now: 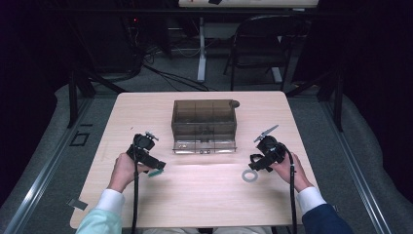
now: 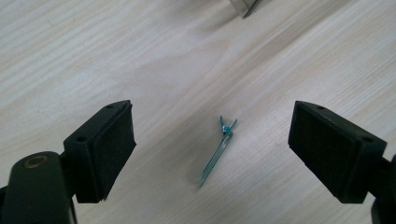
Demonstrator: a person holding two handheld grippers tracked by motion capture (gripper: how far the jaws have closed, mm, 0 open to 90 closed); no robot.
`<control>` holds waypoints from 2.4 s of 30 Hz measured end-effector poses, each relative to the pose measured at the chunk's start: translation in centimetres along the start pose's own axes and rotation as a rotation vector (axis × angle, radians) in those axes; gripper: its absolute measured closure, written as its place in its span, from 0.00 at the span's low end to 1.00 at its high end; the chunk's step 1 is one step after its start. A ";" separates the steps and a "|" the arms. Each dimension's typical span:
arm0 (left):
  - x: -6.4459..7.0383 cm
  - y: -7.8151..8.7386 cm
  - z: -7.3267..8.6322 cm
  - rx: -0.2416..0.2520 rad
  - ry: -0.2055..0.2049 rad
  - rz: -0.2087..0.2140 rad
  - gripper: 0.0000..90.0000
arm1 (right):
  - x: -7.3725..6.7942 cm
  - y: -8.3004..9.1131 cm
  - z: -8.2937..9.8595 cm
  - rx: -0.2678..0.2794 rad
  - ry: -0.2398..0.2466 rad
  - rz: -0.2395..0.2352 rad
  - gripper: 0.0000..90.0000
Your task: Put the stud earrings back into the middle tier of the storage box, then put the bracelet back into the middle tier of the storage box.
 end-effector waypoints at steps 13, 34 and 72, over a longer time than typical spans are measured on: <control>0.2 -0.1 1.8 0.019 0.010 -0.021 0.15 | 1.2 0.6 0.3 0.000 -0.046 0.023 0.18; -0.3 0.1 2.6 0.050 0.030 -0.068 0.14 | 1.7 0.4 0.4 -0.009 -0.063 0.025 0.17; -0.2 0.2 3.0 0.064 0.042 -0.059 0.11 | 0.0 0.2 -0.8 -0.086 0.084 -0.001 0.17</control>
Point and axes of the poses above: each handheld gripper's, and its own axes: y roughly backward along the jaws, z roughly out of its underside, x roughly to its right, the point moved 2 cm from there along -y, roughly forward along the jaws, and after that the axes turned 13 degrees about z, right-handed, at the moved point
